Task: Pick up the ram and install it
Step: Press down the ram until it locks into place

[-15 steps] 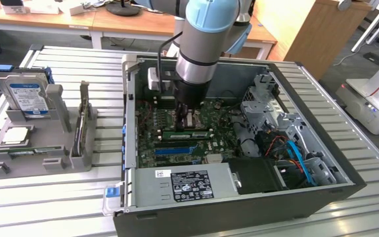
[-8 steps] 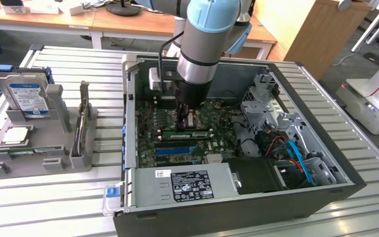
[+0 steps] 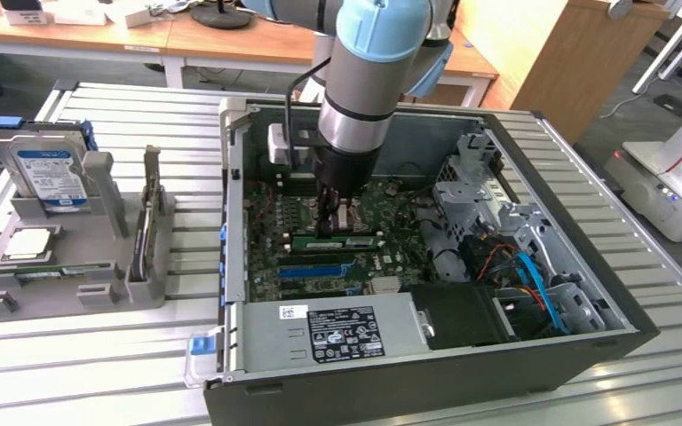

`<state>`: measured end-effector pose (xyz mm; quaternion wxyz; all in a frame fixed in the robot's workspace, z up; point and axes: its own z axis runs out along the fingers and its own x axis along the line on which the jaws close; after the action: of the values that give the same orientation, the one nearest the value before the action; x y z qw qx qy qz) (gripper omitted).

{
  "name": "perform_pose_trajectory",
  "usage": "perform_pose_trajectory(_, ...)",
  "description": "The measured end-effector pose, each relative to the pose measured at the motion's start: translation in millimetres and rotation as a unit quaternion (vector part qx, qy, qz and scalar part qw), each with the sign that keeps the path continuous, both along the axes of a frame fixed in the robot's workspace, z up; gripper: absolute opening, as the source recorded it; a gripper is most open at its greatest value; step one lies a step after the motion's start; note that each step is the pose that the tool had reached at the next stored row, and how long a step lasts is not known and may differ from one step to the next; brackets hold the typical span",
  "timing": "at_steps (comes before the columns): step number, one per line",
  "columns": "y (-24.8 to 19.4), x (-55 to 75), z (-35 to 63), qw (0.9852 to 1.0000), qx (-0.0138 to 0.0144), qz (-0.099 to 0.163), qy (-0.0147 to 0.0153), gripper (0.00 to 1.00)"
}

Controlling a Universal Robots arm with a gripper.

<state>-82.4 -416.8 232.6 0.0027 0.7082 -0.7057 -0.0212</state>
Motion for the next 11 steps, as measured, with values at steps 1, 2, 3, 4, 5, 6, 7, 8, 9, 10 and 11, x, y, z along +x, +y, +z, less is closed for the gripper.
perform_pose_trajectory(1,0.4,0.1,-0.2,1.0,0.0002,0.0,-0.0001,0.11)
perform_pose_trajectory(2,1.0,0.0,-0.2,1.0,0.0002,0.0,-0.0001,0.11)
perform_pose_trajectory(3,1.7,0.0,-0.1,1.0,0.0001,0.0,0.0,0.11)
perform_pose_trajectory(4,2.0,0.1,-0.2,1.0,0.0001,0.0,-0.0001,0.11)
perform_pose_trajectory(5,2.1,0.1,-0.1,1.0,0.0001,0.0,-0.0001,0.11)
perform_pose_trajectory(6,2.1,0.0,-0.1,1.0,0.0001,0.0,0.0,0.11)
perform_pose_trajectory(7,2.2,0.0,-0.3,1.0,0.0001,0.0,0.0,0.11)
perform_pose_trajectory(8,2.3,0.0,-0.9,1.0,0.0001,0.0,-0.0001,0.11)
perform_pose_trajectory(9,2.4,0.0,-1.5,1.0,0.0001,0.0,0.0,0.11)
perform_pose_trajectory(10,2.4,0.0,-1.8,1.0,0.0,0.0,0.0,0.11)
perform_pose_trajectory(11,2.4,0.0,-1.8,1.0,-0.0001,0.0,0.0,0.11)
